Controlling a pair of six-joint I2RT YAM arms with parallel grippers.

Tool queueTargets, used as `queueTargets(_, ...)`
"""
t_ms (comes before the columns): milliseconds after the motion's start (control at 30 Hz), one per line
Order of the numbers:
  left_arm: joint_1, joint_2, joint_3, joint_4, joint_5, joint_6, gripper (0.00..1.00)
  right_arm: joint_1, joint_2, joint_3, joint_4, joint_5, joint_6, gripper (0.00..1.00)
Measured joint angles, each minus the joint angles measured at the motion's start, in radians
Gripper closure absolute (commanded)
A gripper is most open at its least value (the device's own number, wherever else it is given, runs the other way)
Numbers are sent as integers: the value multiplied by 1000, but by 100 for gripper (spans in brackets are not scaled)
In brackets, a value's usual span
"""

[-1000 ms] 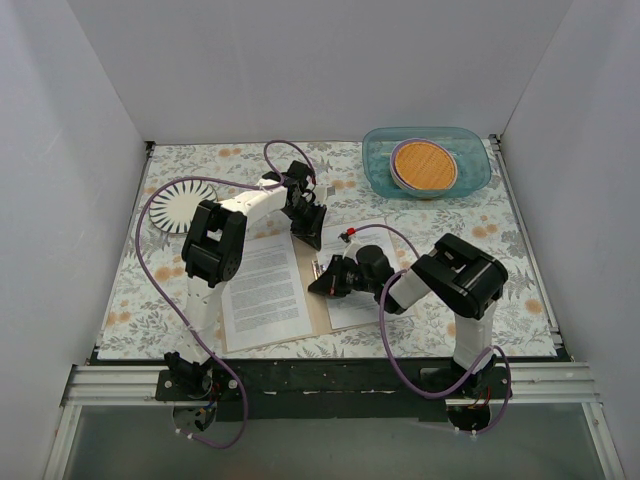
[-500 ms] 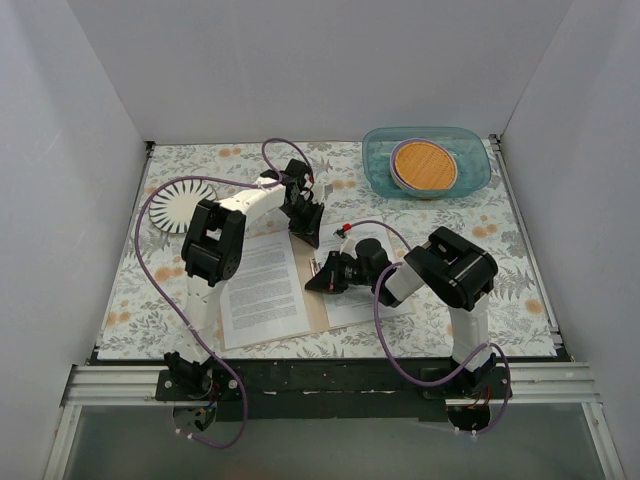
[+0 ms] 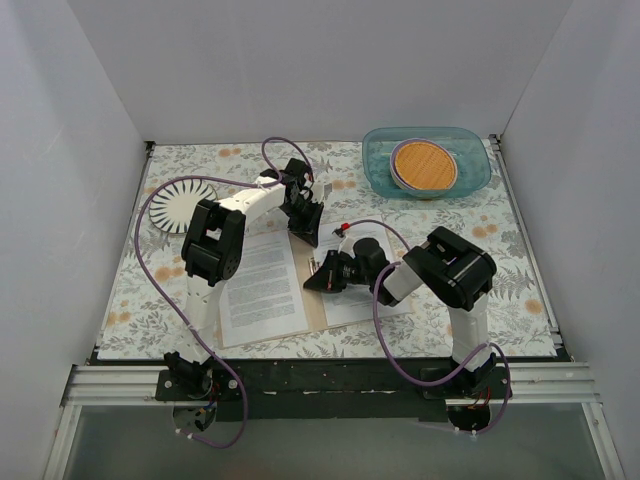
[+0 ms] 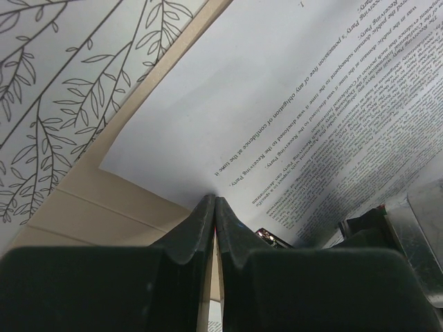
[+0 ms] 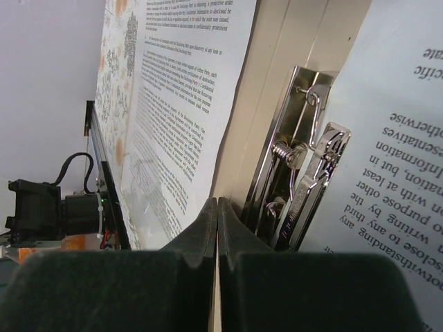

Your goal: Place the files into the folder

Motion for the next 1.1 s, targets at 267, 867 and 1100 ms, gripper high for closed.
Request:
queueTargets(267,4,-2,0,9,-18,0,96,24,-45,71,-180,53,-54,99)
queueTargets(867,3,-21,-32,41,-36,-2,97,135,-134,148,-385,292,-247,99)
queueTargets(1100,3,-28,-42,60,-43,0,97,96,-174,167,-495,290,-304,99)
